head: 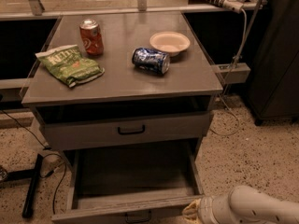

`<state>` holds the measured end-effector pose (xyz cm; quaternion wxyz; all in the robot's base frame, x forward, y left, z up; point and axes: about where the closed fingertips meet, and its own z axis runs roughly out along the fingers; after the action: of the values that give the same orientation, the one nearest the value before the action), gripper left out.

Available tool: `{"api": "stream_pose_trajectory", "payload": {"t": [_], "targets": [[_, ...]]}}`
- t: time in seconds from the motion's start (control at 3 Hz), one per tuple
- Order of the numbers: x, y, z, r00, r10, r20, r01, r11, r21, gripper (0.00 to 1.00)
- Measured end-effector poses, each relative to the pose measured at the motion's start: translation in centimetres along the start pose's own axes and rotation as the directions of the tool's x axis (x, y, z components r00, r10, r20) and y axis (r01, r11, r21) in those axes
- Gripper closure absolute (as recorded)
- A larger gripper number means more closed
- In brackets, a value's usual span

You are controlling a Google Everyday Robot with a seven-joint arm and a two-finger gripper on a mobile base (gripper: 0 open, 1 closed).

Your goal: Close middle drawer

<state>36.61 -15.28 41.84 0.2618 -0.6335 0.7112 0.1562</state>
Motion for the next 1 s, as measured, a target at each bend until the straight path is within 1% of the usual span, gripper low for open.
{"api": "stream_pose_trajectory", "payload": {"t": [0.33,0.67,1.0], "targets": [[0.0,0.0,0.0,1.0,0.0,0.0,0.0,1.0,0.0,0.12],[-0.4,-0.9,0.4,1.0,-0.013,0.021,0.013,0.9999,0.005,0.0],[-2.5,-3.4,2.3,0.996,-0.072,0.062,0.072,0.9974,-0.003,0.0]]}}
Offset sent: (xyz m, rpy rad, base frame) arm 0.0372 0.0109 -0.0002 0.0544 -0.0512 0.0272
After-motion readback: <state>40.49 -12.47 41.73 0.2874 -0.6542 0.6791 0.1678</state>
